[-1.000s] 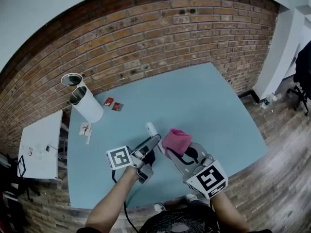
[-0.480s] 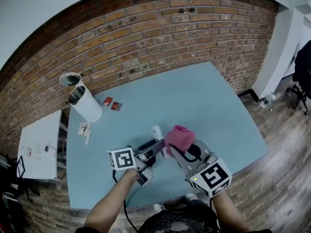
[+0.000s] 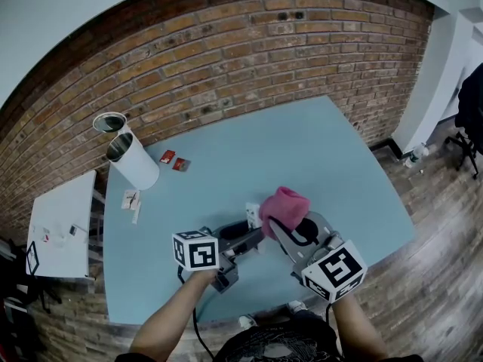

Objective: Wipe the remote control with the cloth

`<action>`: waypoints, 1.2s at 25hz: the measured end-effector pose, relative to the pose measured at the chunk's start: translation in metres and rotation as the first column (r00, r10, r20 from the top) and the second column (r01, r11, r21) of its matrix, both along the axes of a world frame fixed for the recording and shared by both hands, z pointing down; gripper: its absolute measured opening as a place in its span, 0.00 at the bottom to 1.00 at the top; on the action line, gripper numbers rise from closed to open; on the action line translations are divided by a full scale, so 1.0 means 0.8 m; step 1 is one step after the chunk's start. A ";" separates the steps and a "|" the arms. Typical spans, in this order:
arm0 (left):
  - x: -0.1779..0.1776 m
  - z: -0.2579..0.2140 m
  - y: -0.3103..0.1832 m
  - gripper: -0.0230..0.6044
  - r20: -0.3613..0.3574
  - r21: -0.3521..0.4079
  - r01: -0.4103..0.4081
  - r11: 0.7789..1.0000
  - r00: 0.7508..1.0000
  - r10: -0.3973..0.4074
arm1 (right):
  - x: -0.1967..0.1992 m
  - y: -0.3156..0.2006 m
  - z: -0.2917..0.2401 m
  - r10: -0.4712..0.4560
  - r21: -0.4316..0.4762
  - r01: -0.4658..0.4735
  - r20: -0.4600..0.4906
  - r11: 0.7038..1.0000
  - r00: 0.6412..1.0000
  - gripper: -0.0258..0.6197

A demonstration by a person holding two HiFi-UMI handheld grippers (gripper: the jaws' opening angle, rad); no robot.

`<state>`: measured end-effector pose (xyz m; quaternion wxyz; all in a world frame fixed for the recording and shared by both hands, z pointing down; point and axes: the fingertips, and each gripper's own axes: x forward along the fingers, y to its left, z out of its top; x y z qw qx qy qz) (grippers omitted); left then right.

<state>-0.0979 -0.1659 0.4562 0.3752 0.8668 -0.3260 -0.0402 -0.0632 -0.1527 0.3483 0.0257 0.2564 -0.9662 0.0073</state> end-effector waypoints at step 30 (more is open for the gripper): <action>0.028 0.021 0.038 0.41 0.628 0.248 -0.293 0.923 0.774 0.077 | 0.025 -0.021 -0.011 0.050 -0.003 -0.050 0.028 0.999 0.998 0.14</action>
